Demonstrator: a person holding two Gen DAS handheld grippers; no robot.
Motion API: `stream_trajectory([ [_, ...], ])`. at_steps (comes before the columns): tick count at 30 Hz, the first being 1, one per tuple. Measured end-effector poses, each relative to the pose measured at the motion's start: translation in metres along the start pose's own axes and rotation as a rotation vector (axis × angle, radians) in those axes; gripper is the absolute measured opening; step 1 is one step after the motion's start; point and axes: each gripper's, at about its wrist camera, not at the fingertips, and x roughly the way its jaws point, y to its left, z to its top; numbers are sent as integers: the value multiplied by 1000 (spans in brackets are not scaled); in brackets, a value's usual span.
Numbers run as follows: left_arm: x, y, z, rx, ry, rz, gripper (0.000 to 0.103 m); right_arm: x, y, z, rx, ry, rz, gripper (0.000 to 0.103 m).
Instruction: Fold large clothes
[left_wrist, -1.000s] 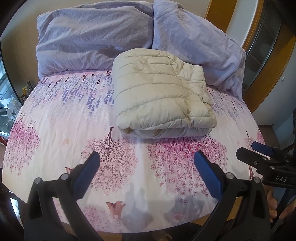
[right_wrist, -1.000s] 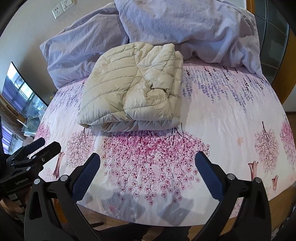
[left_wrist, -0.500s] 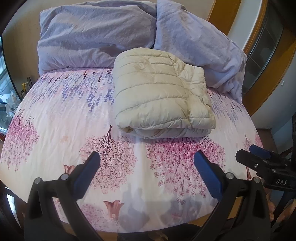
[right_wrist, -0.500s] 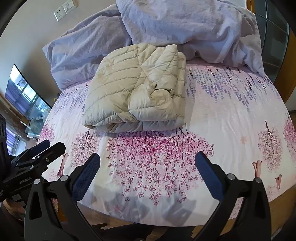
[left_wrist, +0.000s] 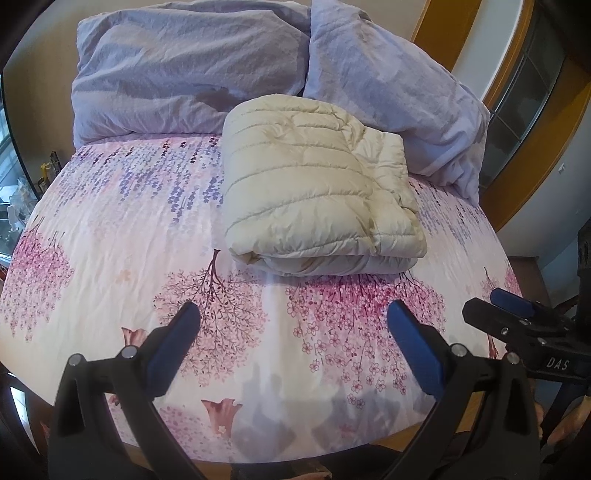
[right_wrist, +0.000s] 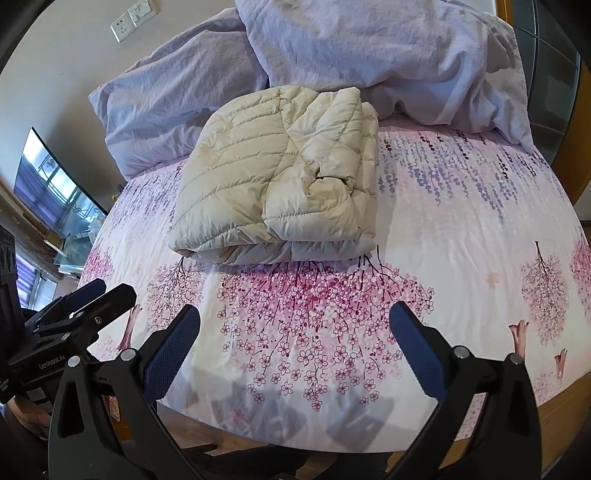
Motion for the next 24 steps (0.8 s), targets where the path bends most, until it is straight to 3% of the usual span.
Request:
stream_trajectory([
  [24,1,0,-3,-4,7,-2,101,1,1,-2,12,7,6,102],
])
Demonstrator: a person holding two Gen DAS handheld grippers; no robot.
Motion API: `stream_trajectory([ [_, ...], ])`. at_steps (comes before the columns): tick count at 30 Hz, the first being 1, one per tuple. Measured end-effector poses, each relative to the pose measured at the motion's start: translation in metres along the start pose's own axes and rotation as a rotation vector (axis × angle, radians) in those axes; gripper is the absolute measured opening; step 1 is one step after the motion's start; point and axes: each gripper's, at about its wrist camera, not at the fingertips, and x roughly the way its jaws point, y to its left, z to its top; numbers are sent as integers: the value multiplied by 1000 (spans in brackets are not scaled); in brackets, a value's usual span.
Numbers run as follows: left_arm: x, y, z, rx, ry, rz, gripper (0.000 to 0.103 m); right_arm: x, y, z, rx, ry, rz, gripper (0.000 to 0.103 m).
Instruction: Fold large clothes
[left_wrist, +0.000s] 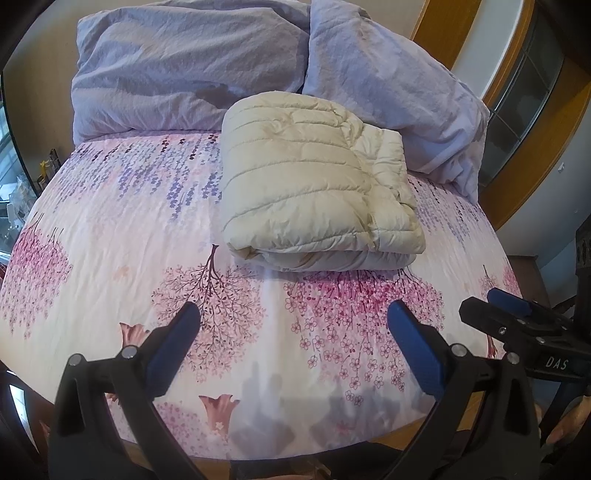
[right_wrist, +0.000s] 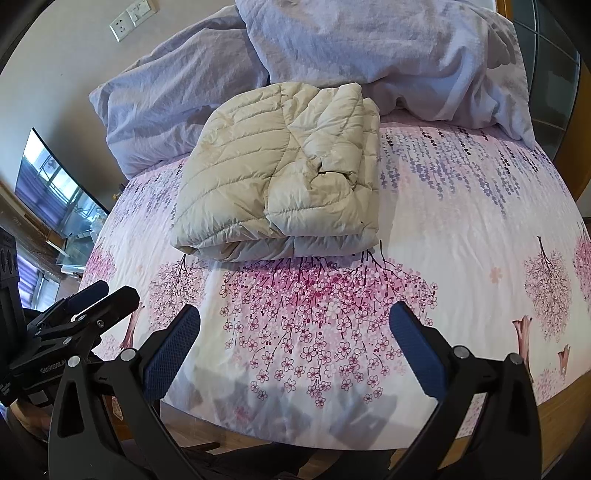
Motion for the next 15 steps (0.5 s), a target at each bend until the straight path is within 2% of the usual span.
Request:
stream_trajectory([
  [15,0,1,-1,-3,1,2,101,0,1,-1,-2,0,2,102],
])
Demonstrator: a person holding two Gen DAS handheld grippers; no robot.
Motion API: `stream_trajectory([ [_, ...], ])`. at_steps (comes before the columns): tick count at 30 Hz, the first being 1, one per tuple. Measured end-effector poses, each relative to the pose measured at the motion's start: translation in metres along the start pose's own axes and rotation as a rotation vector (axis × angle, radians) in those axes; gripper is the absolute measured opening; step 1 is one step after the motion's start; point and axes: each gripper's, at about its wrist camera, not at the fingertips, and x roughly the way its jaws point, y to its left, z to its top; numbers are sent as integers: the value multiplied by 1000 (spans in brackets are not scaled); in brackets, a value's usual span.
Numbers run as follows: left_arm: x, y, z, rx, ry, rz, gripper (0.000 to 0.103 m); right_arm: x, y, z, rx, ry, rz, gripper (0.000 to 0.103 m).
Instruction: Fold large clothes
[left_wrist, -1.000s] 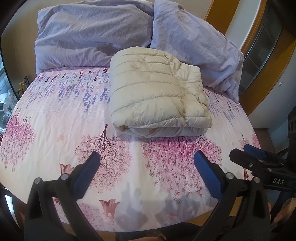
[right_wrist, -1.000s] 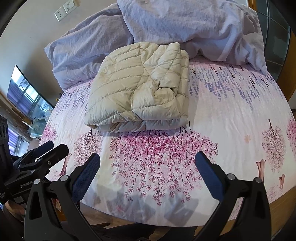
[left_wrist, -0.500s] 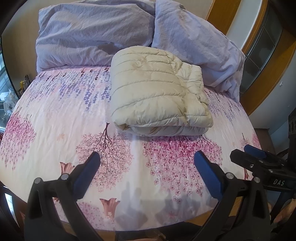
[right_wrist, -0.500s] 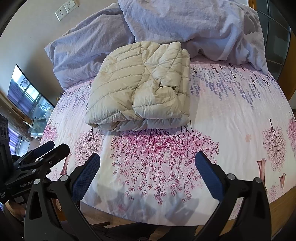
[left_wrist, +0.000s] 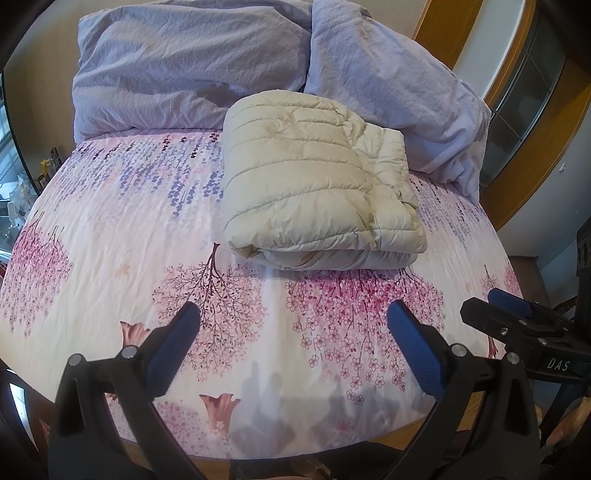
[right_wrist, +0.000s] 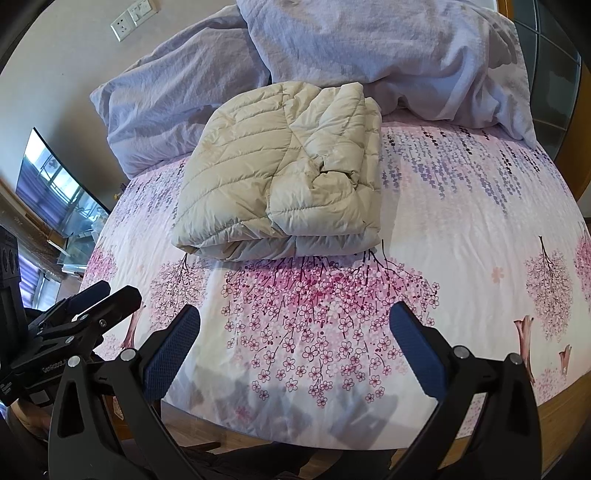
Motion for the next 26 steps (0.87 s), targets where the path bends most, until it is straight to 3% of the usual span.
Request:
stream_trajectory([
  [26,4,-2,0,-12,5,6,101,2,-2,0,3,7,7,102],
])
